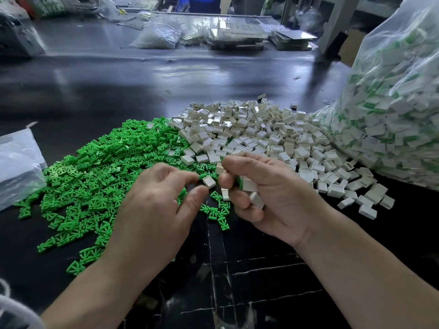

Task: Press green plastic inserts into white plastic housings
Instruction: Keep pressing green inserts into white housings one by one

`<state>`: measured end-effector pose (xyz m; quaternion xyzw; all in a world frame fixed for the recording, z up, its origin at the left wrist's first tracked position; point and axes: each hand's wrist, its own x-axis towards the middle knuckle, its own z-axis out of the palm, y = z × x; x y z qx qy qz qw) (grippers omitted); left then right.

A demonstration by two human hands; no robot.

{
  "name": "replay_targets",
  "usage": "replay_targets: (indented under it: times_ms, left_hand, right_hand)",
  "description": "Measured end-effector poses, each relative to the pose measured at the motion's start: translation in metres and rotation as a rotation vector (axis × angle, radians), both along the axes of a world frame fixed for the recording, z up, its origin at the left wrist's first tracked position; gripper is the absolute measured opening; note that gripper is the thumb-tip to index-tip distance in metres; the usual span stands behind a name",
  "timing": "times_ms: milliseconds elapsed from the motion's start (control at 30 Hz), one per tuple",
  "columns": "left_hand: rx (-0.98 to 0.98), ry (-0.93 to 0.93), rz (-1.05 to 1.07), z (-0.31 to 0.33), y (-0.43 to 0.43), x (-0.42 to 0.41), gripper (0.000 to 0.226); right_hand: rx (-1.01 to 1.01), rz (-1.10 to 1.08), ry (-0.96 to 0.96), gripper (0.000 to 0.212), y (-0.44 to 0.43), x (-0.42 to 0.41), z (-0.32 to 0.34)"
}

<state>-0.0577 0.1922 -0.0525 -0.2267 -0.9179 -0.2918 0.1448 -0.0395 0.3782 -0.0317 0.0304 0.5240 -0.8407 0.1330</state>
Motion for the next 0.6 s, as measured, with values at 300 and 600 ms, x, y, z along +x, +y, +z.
replay_targets:
  times_ms: [300,600]
  left_hand:
    - [-0.46,0.067,0.03,-0.0087,0.0034,-0.0086,0.031]
    - [-0.016,-0.049,0.01,-0.0037,0.0014,-0.005,0.011]
  right_hand:
    - [0.204,-0.1,0.005,0.017,-0.0048,0.004,0.0033]
    - [0.177,-0.124,-0.058,0.014,0.0001,0.0013,0.0024]
